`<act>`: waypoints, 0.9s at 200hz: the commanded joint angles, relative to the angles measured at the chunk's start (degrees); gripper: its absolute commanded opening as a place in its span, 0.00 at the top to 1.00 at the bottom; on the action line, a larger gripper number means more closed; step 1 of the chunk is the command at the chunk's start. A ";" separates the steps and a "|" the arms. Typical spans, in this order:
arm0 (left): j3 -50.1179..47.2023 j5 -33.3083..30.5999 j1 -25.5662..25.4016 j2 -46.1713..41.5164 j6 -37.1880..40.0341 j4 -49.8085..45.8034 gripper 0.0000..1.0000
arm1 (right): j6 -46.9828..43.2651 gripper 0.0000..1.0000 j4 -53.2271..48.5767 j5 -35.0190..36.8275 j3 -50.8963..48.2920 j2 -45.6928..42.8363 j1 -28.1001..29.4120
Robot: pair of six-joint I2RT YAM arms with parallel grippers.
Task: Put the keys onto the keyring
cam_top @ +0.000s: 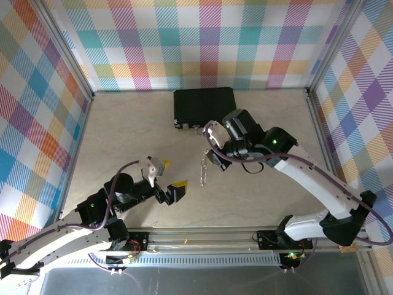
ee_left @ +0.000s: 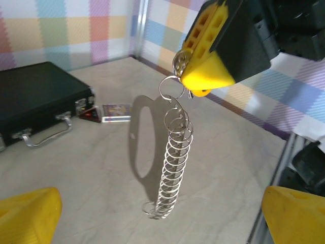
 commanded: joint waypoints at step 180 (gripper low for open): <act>0.72 -5.29 -0.30 0.49 2.54 -4.15 0.00 | 11.22 1.00 33.14 -9.76 -16.65 13.29 -9.65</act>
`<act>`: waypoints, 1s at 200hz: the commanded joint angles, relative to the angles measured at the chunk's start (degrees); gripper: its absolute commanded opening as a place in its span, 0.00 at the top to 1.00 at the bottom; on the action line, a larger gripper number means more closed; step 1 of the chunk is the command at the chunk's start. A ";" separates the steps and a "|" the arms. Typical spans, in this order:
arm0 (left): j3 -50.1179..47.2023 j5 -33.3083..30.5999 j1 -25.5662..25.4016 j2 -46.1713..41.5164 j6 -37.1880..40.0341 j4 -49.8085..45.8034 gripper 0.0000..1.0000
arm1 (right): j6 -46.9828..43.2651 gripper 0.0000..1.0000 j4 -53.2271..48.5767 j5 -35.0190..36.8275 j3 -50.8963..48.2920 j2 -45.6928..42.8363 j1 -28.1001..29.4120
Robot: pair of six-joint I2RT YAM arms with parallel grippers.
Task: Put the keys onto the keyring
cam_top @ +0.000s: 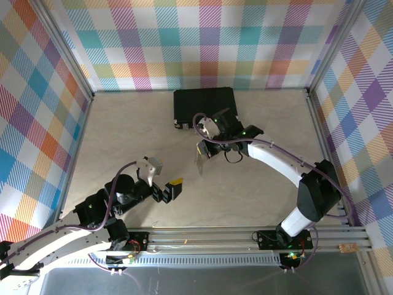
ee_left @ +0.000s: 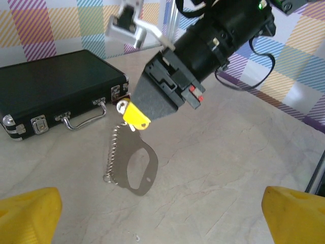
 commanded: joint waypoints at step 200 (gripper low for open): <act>0.17 5.19 -0.31 1.77 4.01 4.71 0.00 | 5.20 1.00 4.09 -3.86 -18.59 -11.40 -2.22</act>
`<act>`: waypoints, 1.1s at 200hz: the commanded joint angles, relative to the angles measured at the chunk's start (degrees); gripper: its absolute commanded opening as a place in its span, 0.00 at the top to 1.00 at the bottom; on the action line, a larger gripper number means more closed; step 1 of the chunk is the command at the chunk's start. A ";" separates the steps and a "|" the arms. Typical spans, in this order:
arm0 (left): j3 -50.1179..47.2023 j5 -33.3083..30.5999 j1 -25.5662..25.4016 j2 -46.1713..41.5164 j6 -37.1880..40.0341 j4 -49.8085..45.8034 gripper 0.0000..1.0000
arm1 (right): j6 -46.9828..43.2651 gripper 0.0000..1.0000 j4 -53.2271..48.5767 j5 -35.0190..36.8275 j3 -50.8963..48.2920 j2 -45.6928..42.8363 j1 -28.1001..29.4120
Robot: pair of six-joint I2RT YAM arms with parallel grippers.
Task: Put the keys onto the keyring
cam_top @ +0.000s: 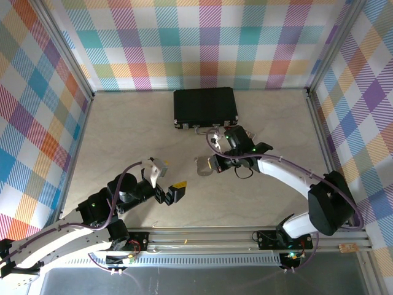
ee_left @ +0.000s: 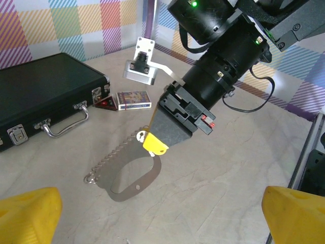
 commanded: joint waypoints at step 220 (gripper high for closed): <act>3.09 -2.67 -0.30 -2.22 3.83 -0.85 0.00 | 2.34 1.00 -2.86 -8.59 -17.65 -8.32 -0.52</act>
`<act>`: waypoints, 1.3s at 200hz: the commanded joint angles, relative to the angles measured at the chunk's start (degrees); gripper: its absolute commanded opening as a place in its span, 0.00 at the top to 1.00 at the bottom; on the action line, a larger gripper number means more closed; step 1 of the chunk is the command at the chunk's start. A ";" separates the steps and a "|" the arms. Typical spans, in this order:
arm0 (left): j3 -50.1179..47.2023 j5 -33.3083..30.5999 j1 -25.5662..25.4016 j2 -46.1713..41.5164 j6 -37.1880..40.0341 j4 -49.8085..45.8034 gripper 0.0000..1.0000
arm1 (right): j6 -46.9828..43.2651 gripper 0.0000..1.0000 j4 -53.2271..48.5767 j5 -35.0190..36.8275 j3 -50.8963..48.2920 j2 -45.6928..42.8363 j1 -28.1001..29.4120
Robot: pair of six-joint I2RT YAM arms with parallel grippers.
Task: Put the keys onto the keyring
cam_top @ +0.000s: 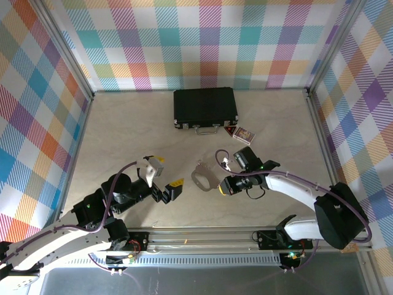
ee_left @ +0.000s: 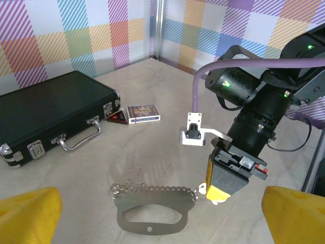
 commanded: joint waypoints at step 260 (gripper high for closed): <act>-3.83 3.07 -0.30 -0.16 -3.34 8.98 0.00 | 16.17 0.75 3.19 -0.64 -14.69 -12.02 0.47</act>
